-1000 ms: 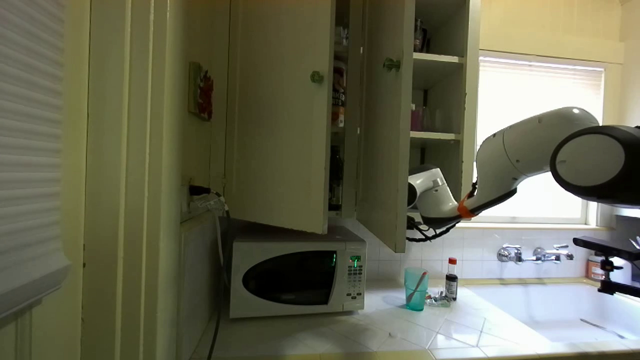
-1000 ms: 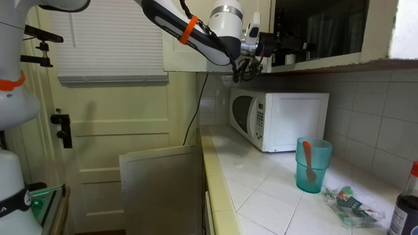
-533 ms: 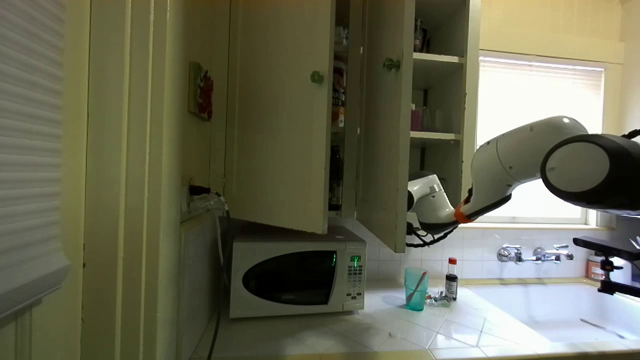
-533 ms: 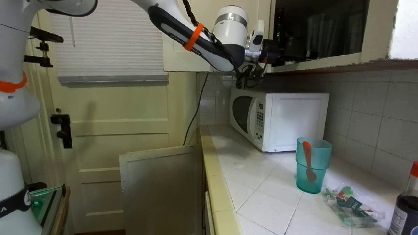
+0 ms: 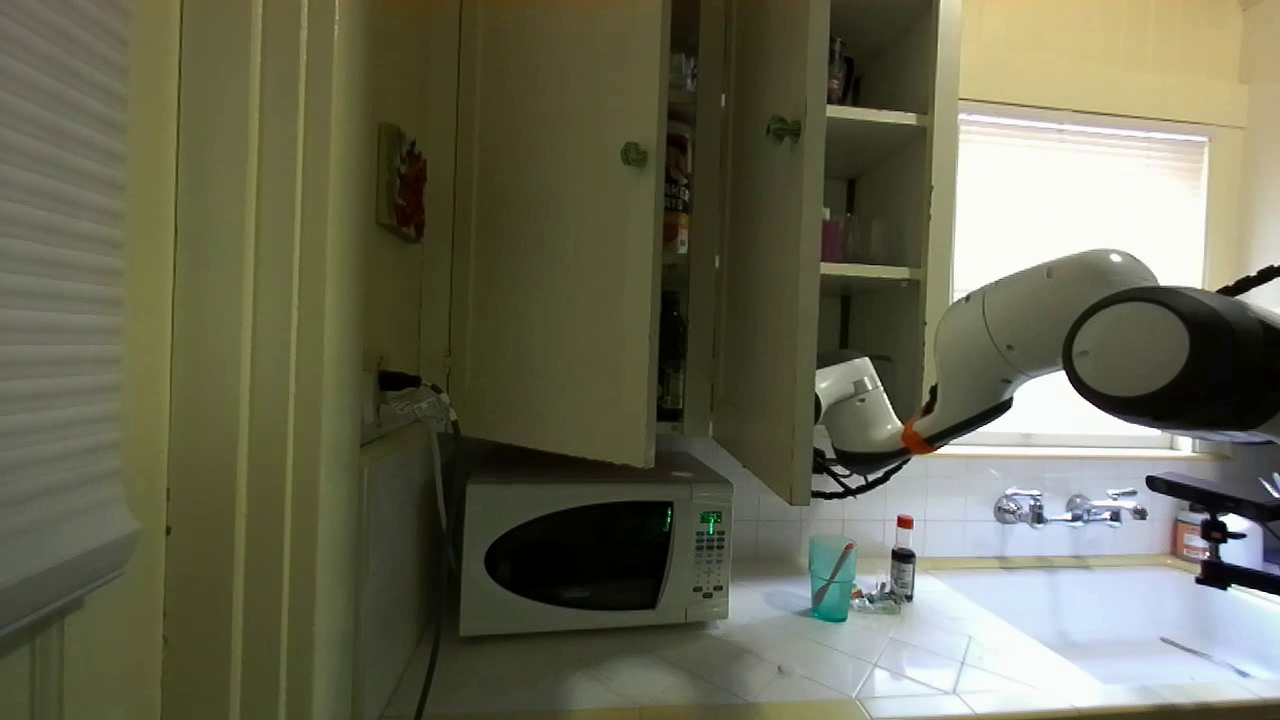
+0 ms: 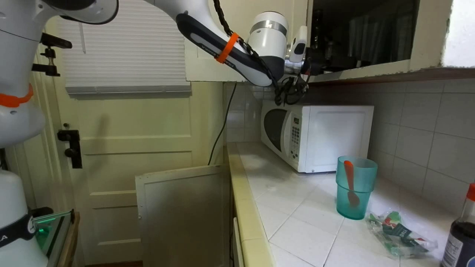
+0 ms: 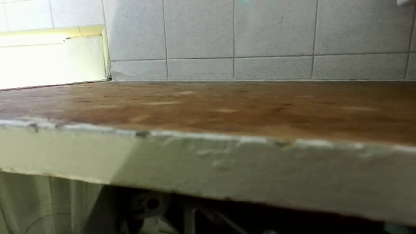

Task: Remove one glass cup from the upper cabinet on the right and put it on the counter.

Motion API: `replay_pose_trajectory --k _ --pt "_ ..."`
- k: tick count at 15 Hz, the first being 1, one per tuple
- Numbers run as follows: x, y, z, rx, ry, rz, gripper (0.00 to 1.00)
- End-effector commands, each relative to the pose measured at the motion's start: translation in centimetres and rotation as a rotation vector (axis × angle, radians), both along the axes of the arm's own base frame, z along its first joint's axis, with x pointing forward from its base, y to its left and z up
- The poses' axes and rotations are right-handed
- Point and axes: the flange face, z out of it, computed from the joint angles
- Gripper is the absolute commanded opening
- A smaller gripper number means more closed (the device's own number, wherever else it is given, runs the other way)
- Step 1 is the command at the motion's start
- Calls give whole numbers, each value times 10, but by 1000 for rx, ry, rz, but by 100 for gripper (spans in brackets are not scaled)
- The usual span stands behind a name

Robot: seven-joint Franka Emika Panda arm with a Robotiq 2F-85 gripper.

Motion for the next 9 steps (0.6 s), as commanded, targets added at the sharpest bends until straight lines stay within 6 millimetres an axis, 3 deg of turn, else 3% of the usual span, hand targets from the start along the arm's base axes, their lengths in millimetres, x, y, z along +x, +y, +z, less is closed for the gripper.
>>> replay_pose_trajectory --k 1,4,5,6,9 --pt "13 -10 0 -11 -14 -22 100" --pt "18 -13 2 -18 -15 -20 100" --pt "19 -13 2 -24 -12 -20 96" --pt "20 -13 2 -29 -12 -19 74" --pt "23 -11 1 -37 -6 -13 63"
